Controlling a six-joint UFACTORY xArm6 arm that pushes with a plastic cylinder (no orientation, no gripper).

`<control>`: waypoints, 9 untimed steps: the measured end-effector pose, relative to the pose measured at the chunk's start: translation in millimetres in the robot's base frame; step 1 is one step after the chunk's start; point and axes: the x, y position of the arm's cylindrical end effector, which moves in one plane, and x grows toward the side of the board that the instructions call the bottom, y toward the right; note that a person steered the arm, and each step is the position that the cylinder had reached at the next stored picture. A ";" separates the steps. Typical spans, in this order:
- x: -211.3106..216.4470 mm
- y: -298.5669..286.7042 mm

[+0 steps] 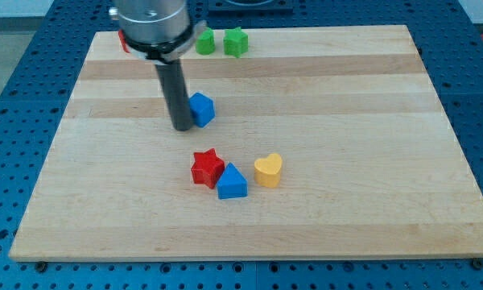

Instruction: Slide the blue cube towards the top center

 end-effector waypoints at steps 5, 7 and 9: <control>1.9 -19.4; -34.2 -25.4; -43.2 33.7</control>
